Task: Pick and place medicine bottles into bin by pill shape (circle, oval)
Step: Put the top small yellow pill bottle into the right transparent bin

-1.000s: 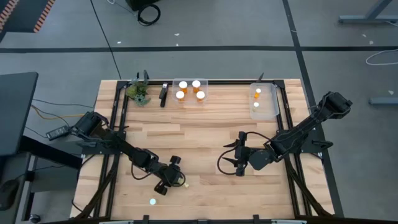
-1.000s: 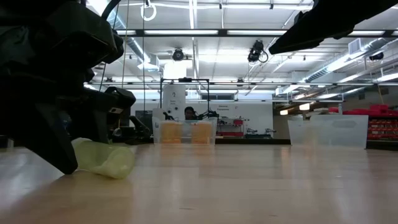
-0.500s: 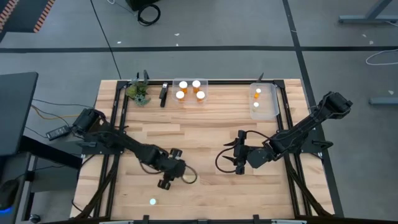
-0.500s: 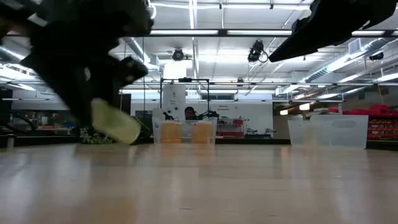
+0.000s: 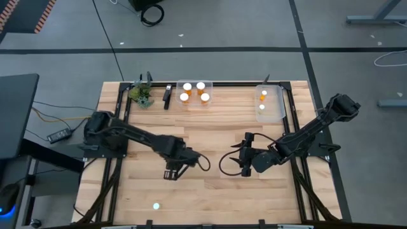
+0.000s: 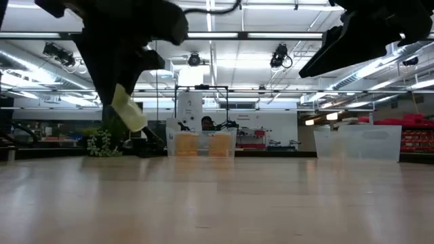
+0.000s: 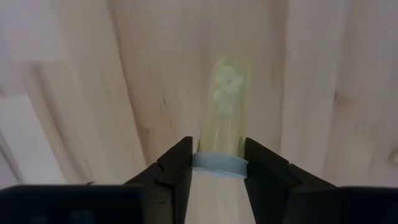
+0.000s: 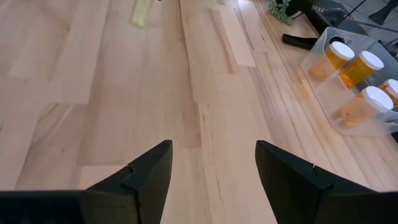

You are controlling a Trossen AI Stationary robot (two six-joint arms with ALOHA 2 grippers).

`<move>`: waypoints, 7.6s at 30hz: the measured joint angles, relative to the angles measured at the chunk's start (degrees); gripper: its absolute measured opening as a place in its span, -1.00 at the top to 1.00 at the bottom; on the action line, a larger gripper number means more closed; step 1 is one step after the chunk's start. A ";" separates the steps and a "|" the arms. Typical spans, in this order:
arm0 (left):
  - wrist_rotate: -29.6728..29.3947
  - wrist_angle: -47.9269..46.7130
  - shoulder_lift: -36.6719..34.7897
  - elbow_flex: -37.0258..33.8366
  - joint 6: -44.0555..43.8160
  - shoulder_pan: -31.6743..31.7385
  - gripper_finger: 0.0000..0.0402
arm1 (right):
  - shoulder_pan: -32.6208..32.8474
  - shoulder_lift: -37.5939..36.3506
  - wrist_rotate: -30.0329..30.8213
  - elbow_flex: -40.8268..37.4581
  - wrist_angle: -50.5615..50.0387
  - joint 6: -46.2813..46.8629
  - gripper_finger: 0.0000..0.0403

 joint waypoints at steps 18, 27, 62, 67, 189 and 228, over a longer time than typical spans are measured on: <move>-2.19 -26.22 20.02 14.91 3.89 -0.85 0.37 | 0.09 0.00 0.00 0.00 -1.74 1.11 -0.17; -2.41 -26.69 22.92 14.87 4.68 -0.89 0.33 | 0.09 0.00 0.00 0.00 -1.56 1.31 -0.17; -7.82 -24.41 18.18 14.85 2.00 -4.76 -0.09 | 0.09 0.00 0.00 0.00 -1.37 2.21 -0.17; -7.83 -24.69 17.60 13.72 0.87 -4.69 -0.05 | 0.09 0.00 0.00 0.00 -1.39 2.21 -0.17; -19.80 82.90 1.38 -21.92 17.77 1.99 0.43 | 0.05 1.42 -2.74 3.93 9.56 -7.26 -0.18; -19.90 94.56 1.86 -21.85 21.92 2.50 0.42 | -2.84 1.42 -1.65 3.91 10.17 -8.02 0.14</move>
